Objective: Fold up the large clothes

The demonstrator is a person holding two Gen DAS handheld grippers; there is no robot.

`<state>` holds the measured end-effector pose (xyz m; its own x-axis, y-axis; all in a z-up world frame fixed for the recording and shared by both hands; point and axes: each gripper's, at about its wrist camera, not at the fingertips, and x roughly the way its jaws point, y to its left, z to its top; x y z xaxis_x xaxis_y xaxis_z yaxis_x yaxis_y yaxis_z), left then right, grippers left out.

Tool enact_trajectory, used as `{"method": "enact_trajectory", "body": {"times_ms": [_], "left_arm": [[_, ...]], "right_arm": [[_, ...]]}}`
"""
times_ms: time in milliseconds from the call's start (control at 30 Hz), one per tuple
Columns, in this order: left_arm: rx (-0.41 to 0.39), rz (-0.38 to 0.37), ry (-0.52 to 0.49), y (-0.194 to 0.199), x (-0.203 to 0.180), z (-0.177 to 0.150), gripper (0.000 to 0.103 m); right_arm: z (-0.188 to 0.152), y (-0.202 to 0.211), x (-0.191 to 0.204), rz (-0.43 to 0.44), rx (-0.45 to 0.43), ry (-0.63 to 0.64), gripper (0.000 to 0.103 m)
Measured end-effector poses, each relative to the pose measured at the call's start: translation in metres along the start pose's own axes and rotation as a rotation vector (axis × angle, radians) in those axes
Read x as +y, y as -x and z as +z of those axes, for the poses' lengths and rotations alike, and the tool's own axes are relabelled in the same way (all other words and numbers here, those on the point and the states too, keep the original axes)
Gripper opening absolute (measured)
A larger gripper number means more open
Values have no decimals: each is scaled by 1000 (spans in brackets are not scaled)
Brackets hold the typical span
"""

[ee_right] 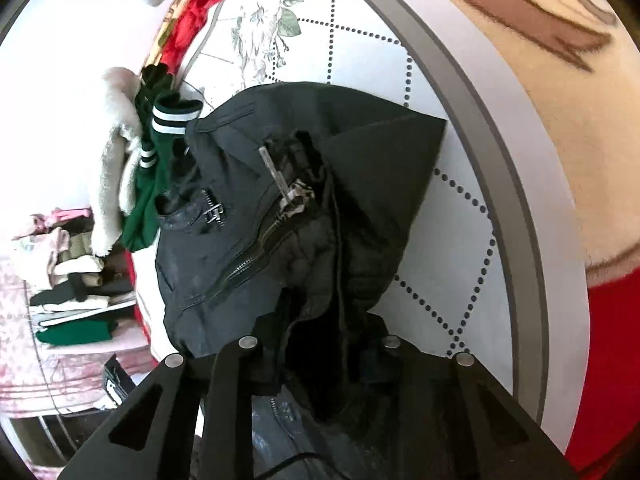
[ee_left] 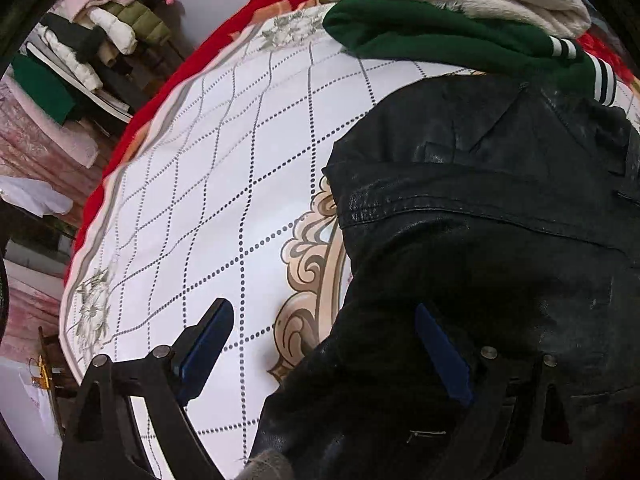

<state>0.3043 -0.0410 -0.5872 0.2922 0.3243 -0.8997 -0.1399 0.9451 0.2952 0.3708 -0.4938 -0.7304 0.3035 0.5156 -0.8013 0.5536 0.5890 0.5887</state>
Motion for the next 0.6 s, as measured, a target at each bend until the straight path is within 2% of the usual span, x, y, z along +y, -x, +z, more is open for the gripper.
{"method": "enact_trajectory", "body": {"times_ms": [133,200,267,433,533,600], "left_arm": [[-5,-4,-25,7,-1,-1,96],[-9,-10,-12,16,-2,-2,96],[-2,-14,-10,28,-2,-5,96],[3,-15,-26,61,-11,-23,96],[18,-22,-79,72,-28,-43,96],[27,-6,-128,69,-41,-57,96]], "right_arm": [[5,-6,-3,-165,-5,30,26],[5,-8,8,-227,3,93,32],[4,-6,20,-285,16,150,45],[-13,19,43,-331,13,233,47],[-36,30,41,-341,41,294,48],[-53,21,40,-368,94,352,49]]}}
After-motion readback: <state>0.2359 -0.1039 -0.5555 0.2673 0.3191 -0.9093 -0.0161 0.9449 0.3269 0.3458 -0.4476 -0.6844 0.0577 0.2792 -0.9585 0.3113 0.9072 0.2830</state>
